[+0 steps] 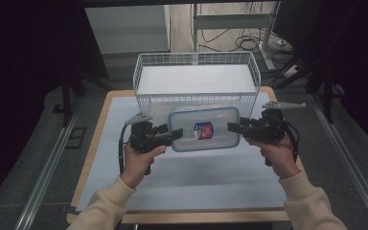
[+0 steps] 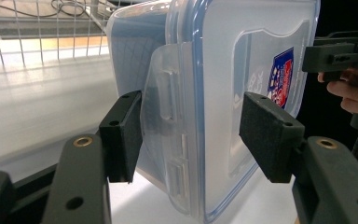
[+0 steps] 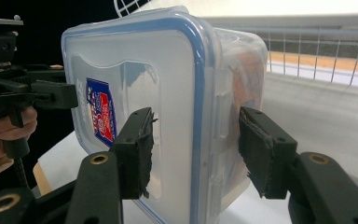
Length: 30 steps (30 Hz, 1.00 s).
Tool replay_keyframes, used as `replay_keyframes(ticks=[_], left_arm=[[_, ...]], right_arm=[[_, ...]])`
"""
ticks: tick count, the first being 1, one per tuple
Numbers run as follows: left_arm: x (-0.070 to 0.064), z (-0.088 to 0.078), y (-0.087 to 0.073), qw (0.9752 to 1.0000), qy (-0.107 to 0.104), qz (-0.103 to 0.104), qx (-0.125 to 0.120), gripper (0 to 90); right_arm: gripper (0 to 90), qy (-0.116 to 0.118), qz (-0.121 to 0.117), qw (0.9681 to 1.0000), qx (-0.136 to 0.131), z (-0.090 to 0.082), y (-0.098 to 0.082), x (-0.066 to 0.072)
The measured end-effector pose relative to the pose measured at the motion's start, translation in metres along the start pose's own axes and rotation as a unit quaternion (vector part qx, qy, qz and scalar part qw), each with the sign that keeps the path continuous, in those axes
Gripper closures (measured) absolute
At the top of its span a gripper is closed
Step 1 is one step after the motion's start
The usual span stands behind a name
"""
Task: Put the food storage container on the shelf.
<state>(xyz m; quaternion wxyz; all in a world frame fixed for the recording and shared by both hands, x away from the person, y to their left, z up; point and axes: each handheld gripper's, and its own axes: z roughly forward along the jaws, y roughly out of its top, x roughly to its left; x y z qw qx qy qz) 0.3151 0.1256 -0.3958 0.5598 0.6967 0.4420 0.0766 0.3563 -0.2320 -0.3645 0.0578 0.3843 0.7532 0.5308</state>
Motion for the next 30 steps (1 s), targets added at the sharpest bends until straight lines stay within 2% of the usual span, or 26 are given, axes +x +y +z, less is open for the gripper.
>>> replay_keyframes(ticks=[12,30], left_arm=[[0.002,-0.004,0.026,0.9999,-0.002,0.013,-0.011,41.2],[0.018,-0.004,0.078,0.9997,0.004,0.021,-0.016,41.4]], right_arm=[[46.8,-0.003,-0.017,0.9998,-0.014,-0.002,0.026,0.004],[46.7,0.004,-0.012,0.9994,-0.031,0.012,0.067,-0.007]])
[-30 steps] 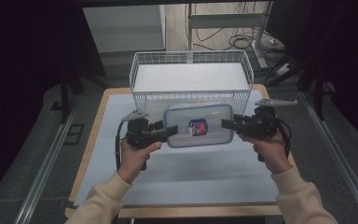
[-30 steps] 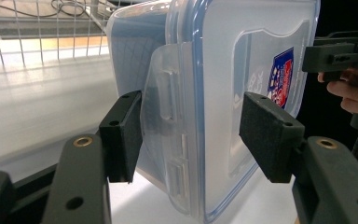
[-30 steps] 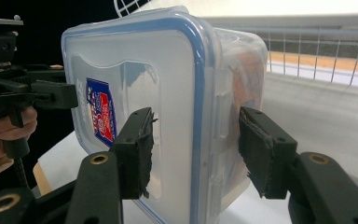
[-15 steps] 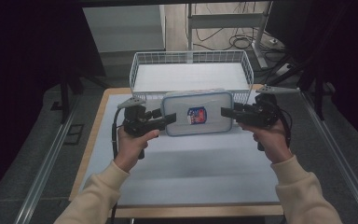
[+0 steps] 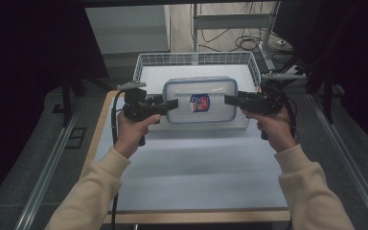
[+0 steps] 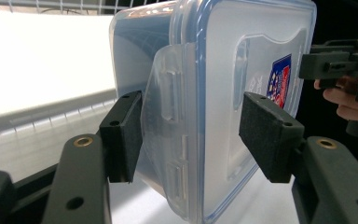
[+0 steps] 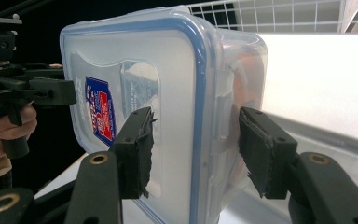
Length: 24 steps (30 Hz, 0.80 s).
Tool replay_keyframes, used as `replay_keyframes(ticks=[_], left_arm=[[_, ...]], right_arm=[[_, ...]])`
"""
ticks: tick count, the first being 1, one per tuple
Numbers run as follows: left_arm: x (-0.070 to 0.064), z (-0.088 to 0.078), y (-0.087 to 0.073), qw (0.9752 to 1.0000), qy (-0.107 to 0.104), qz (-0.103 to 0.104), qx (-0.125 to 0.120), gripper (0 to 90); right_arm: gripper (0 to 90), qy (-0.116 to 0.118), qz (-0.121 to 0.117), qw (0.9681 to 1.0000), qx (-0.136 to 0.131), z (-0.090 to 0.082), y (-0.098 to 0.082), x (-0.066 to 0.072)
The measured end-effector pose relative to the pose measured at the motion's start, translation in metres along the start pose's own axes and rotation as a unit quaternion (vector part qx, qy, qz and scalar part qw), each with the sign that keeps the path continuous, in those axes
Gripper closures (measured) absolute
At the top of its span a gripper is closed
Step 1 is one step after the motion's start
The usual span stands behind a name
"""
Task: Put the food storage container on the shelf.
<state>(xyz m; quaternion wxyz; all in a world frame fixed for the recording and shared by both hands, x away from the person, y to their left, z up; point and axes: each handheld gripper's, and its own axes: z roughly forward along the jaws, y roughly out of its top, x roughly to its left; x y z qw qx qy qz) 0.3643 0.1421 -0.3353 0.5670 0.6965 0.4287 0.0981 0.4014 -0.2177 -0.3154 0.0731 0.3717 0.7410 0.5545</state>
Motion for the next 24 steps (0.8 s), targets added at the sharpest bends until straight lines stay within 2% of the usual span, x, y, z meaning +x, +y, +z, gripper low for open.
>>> replay_keyframes(ticks=[7,16,24], left_arm=[[0.010,0.005,0.014,1.0000,0.000,-0.001,0.004,41.4],[0.030,0.016,0.041,0.9998,-0.006,-0.015,0.010,41.4],[0.048,0.023,0.057,0.9996,-0.014,-0.022,0.011,41.7]], right_arm=[[46.6,0.000,0.008,1.0000,0.000,0.009,0.014,-0.007],[46.5,-0.005,0.020,0.9998,0.004,0.023,0.038,-0.018],[46.3,-0.011,0.025,0.9996,0.007,0.036,0.059,-0.026]])
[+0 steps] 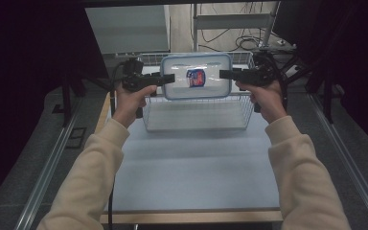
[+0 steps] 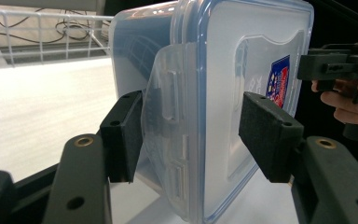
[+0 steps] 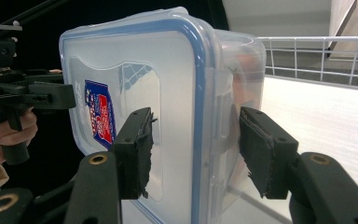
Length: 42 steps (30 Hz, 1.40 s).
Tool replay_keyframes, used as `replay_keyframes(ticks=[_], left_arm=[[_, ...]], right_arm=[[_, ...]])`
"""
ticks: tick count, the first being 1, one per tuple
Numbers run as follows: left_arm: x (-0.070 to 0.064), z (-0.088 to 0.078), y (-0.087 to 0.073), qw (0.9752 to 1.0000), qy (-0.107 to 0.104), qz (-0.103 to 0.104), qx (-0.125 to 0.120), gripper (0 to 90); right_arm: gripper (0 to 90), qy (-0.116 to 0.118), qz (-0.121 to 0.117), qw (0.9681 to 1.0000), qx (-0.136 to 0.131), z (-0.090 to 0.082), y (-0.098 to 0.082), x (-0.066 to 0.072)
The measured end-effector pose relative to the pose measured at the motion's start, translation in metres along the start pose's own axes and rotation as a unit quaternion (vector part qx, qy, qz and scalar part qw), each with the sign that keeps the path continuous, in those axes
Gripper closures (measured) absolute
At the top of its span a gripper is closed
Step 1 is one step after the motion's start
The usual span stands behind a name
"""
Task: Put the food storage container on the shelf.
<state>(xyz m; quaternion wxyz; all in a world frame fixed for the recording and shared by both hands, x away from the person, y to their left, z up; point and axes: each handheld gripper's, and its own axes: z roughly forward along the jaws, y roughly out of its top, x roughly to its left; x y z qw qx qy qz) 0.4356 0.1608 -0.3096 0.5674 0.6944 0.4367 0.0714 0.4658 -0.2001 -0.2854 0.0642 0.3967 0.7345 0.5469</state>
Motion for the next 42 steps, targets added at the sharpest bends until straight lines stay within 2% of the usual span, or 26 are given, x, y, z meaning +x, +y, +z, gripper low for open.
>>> replay_keyframes(ticks=[7,8,13,15,17,23,25,29,34,40,42], left_arm=[[0.014,0.007,0.007,0.9997,0.003,-0.016,0.016,41.6],[0.015,0.008,0.007,0.9996,0.003,-0.023,0.016,41.6],[0.021,0.013,0.011,0.9995,-0.004,-0.029,0.014,41.8],[0.025,0.016,0.013,0.9991,-0.007,-0.039,0.014,41.8],[0.029,0.018,0.016,0.9981,-0.010,-0.059,0.014,41.7],[0.031,0.023,0.022,0.9968,0.000,-0.074,0.029,39.9],[0.033,0.026,0.024,0.9962,0.001,-0.082,0.031,39.5],[0.040,0.030,0.025,0.9952,-0.005,-0.094,0.027,38.8],[0.048,0.038,0.026,0.9927,-0.010,-0.119,0.021,37.5],[0.055,0.045,0.027,0.9914,-0.014,-0.128,0.018,34.9],[0.057,0.047,0.026,0.9909,-0.016,-0.133,0.016,33.8]], right_arm=[[46.2,0.002,0.014,0.9999,0.008,0.015,0.004,-0.010],[46.2,0.003,0.018,0.9998,0.012,0.017,0.005,-0.012],[45.9,0.002,0.034,0.9992,0.020,0.020,0.009,-0.017],[45.5,-0.002,0.035,0.9991,0.024,0.022,0.012,-0.019],[45.2,-0.004,0.042,0.9987,0.030,0.024,0.014,-0.020],[43.6,0.001,0.071,0.9971,0.027,0.032,0.018,-0.030],[43.1,0.000,0.074,0.9969,0.027,0.033,0.018,-0.030],[41.7,-0.004,0.083,0.9962,0.027,0.038,0.020,-0.034],[39.7,-0.004,0.106,0.9940,0.026,0.044,0.021,-0.039],[37.4,-0.009,0.129,0.9913,0.023,0.050,0.021,-0.044],[36.7,-0.017,0.129,0.9913,0.018,0.052,0.021,-0.044]])
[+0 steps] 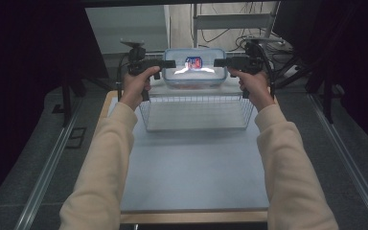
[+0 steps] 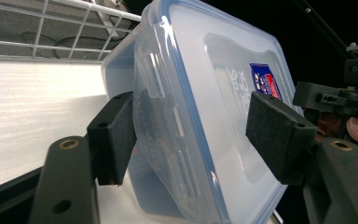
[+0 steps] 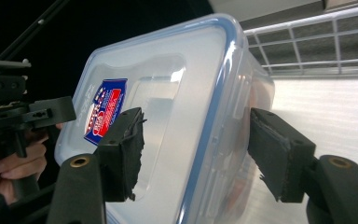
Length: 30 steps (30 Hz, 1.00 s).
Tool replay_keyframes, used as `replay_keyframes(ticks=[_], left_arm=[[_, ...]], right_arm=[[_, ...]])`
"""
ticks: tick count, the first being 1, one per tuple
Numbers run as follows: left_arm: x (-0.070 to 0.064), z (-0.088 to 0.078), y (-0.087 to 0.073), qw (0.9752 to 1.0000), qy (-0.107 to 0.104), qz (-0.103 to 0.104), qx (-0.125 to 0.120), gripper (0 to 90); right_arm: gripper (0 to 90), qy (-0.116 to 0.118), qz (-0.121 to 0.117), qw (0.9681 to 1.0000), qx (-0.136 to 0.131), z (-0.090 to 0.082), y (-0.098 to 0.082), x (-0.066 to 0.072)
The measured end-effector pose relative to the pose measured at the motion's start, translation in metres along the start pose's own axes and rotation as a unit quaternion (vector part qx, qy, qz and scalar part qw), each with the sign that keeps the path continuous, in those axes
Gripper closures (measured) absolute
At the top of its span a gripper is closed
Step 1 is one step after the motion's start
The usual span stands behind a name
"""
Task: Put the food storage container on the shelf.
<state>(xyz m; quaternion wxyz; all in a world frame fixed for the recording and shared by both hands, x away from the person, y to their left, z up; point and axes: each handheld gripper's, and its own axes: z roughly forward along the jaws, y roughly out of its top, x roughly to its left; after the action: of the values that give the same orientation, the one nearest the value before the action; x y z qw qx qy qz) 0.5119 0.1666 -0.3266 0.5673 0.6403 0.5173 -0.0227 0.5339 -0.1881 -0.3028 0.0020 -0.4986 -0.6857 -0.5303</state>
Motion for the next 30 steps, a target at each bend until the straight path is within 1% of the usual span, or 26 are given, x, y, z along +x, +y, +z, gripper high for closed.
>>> replay_keyframes(ticks=[4,5,6,8,11,12,13,14,16,17,20,22,23,26,27,28,30], left_arm=[[0.005,0.005,-0.001,0.9999,0.000,-0.017,-0.003,31.1],[0.006,0.006,-0.001,0.9998,0.008,-0.018,-0.001,29.1],[0.007,0.007,-0.001,0.9998,0.009,-0.017,-0.002,27.7],[0.008,0.007,-0.002,0.9998,0.008,-0.014,-0.007,28.3],[0.005,0.008,-0.002,0.9998,0.017,-0.003,-0.009,28.0],[0.004,0.008,-0.002,0.9998,0.020,-0.001,-0.007,24.2],[0.003,0.009,-0.002,0.9997,0.022,0.001,-0.006,24.2],[0.000,0.010,-0.002,0.9997,0.024,0.007,-0.006,21.3],[-0.004,0.009,-0.003,0.9994,0.029,0.016,-0.013,20.1],[-0.005,0.008,-0.003,0.9993,0.029,0.017,-0.015,17.6],[-0.011,0.000,-0.002,0.9986,0.018,0.027,-0.041,15.7],[-0.017,-0.007,-0.002,0.9982,0.011,0.035,-0.047,15.5],[-0.020,-0.010,-0.003,0.9980,0.009,0.042,-0.046,15.5],[-0.031,-0.021,-0.010,0.9963,0.018,0.073,-0.043,15.3],[-0.035,-0.025,-0.014,0.9955,0.020,0.083,-0.041,15.1],[-0.039,-0.029,-0.018,0.9945,0.027,0.091,-0.043,14.8],[-0.045,-0.038,-0.027,0.9931,0.032,0.102,-0.047,15.2]], right_arm=[[36.2,-0.010,0.006,0.9999,-0.003,0.002,-0.001,-0.001],[37.2,-0.012,0.006,0.9999,-0.003,0.002,-0.001,-0.001],[39.3,-0.018,0.002,0.9998,-0.002,0.002,-0.002,-0.002],[39.2,-0.020,-0.001,0.9998,-0.006,0.002,-0.003,-0.001],[38.5,-0.023,-0.003,0.9997,-0.010,0.002,-0.004,0.000],[38.1,-0.027,-0.011,0.9995,-0.012,0.002,-0.005,0.002],[37.5,-0.027,-0.011,0.9995,-0.012,0.002,-0.005,0.002],[36.4,-0.027,-0.017,0.9993,-0.018,0.001,-0.006,0.003],[36.2,-0.026,-0.021,0.9992,-0.020,0.000,-0.006,0.004],[35.7,-0.027,-0.029,0.9989,-0.024,-0.002,-0.007,0.005],[33.9,-0.030,-0.047,0.9979,-0.032,-0.008,-0.009,0.008],[32.7,-0.031,-0.060,0.9971,-0.036,-0.014,-0.009,0.011],[32.0,-0.029,-0.064,0.9968,-0.039,-0.017,-0.010,0.012],[28.9,-0.012,-0.069,0.9968,-0.039,-0.026,-0.016,0.015],[27.8,-0.011,-0.073,0.9965,-0.038,-0.030,-0.019,0.016],[27.1,-0.013,-0.080,0.9961,-0.035,-0.033,-0.023,0.016],[26.4,-0.009,-0.088,0.9954,-0.036,-0.042,-0.032,0.016]])
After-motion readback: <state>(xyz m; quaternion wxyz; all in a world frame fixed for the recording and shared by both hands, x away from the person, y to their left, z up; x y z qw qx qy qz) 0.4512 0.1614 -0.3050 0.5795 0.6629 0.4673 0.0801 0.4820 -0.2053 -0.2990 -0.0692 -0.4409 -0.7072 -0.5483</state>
